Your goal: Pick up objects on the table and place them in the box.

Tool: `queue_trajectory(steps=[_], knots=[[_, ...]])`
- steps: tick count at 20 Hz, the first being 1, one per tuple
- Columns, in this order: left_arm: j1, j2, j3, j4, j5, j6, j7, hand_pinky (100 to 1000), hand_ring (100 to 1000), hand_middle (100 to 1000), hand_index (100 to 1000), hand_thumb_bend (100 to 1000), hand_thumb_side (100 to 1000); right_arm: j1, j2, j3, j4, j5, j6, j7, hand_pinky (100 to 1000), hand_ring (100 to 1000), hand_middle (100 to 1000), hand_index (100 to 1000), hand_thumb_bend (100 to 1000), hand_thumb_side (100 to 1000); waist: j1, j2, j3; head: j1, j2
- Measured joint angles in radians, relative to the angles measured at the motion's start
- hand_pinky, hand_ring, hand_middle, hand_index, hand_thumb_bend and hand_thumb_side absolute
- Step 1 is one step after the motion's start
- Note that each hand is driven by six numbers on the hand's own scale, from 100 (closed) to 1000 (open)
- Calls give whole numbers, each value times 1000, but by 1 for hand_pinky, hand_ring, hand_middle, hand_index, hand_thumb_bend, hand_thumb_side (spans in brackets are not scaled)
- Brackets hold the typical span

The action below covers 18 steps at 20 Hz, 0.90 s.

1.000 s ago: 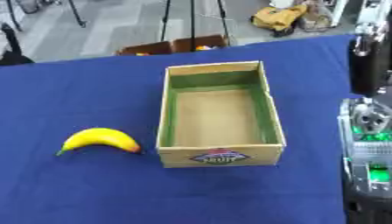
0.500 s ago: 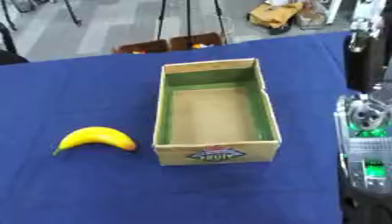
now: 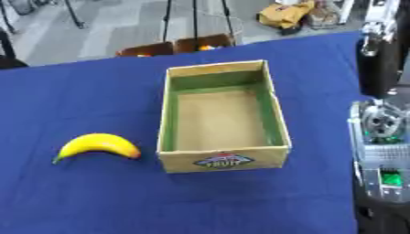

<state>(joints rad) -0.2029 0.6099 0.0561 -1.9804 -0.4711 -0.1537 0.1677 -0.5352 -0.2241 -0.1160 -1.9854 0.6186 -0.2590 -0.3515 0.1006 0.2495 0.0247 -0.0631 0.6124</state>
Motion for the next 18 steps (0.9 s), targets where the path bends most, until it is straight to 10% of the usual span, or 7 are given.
queue_trajectory(steps=[18], knots=[[-128,257,-140,-1,33,85,-401,735,794,849,981,100,860,4,-9,13,0,-10,7,11,745,848,650,874,100,972,9,2,-24,5,-7]])
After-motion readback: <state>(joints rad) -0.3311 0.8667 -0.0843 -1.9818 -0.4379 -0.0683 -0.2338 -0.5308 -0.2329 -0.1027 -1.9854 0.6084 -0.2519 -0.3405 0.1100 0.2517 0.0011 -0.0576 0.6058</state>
